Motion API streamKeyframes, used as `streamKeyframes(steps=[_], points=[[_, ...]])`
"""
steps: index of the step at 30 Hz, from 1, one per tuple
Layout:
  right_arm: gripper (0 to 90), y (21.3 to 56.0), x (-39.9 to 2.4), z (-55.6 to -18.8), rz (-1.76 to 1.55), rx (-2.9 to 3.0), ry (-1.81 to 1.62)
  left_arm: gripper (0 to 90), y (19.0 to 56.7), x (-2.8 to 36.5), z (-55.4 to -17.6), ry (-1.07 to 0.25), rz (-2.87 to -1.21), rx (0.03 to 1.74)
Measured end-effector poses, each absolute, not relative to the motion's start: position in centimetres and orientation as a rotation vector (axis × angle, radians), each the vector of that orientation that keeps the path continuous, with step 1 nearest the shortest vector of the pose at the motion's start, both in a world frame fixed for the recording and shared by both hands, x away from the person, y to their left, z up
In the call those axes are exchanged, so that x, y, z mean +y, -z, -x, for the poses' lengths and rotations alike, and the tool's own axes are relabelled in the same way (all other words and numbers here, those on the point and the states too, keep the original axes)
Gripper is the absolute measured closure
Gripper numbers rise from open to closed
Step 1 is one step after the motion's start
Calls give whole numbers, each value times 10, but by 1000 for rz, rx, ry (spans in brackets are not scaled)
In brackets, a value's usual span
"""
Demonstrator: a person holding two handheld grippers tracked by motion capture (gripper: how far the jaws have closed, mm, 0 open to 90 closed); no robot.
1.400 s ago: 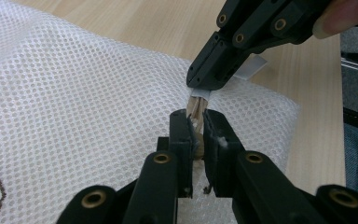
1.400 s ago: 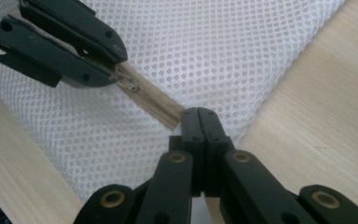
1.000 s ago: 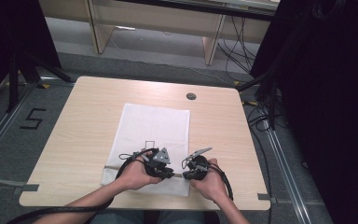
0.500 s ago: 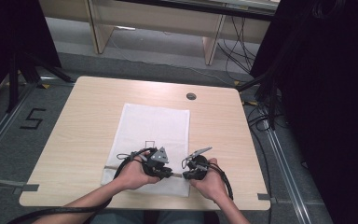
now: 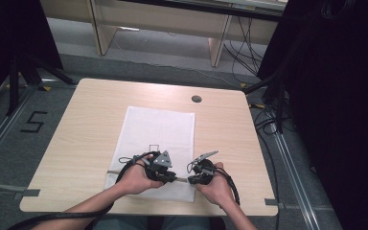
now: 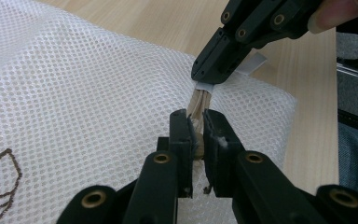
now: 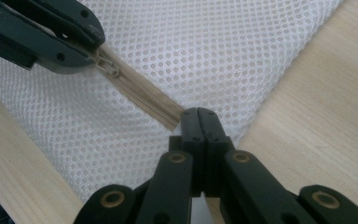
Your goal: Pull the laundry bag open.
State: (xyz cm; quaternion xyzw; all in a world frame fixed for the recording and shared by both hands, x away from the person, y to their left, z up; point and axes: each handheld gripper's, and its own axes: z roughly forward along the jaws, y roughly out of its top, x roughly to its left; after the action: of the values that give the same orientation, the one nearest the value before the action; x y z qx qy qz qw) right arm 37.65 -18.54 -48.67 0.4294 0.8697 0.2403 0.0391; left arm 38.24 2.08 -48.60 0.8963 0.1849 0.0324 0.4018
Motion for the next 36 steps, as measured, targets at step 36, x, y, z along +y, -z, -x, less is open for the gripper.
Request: streamKeyframes(steps=[36], points=[[900,487,-185,-376,-1294,2664,-737,819,484,31,-382,-91,-2278,459]])
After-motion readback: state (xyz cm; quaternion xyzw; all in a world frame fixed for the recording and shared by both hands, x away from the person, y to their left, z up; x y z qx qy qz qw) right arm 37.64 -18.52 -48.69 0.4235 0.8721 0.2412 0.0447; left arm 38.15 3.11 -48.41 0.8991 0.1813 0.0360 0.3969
